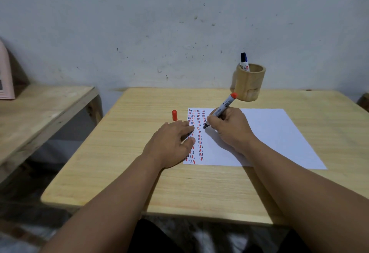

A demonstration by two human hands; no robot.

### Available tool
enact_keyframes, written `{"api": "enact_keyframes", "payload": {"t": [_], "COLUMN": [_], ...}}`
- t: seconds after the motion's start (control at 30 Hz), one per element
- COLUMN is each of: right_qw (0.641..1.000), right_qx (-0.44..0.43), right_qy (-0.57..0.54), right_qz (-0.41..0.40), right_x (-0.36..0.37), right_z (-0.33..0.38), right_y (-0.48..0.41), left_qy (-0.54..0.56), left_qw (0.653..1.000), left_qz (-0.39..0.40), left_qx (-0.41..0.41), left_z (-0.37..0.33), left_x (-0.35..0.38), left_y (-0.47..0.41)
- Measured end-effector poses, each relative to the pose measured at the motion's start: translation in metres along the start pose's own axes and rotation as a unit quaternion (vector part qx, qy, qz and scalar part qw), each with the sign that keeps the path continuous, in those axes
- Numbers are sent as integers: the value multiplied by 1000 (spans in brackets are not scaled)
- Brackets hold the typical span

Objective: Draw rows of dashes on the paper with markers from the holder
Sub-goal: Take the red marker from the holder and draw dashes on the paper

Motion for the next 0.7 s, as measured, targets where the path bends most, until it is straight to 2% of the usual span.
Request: {"api": "enact_keyframes", "payload": {"t": [0.2,0.43,0.53,0.63,0.7], "right_qw": [1000,997,997,998,997], "right_qx": [-1,16,15,7,0], "right_qy": [-5,-65,-63,-61,-66], "right_qz": [2,-33,-31,-28,-25], "right_x": [0,-2,-1,-2,-3], "right_z": [0,-3,-2,-1,0], "right_y": [1,0,0,1,1], "left_qy": [-4,-5,22,55,76], "left_qw": [1000,1000,999,993,978], "left_qz": [-10,-16,-23,-106,-178], "left_qx": [4,14,7,-24,-79], "left_z": [-2,-1,2,10,15], "left_x": [0,0,2,2,-1], "left_y": [0,-1,-3,-8,-12]}}
Point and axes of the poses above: each hand's wrist, its own y-axis away from the middle knuckle, its own x-axis out of the palm, z = x × y, the point moved 1 cm from there along -y, towards the middle knuckle, and after that the axes turned 3 degrees about -y, right-handed, at the moved point
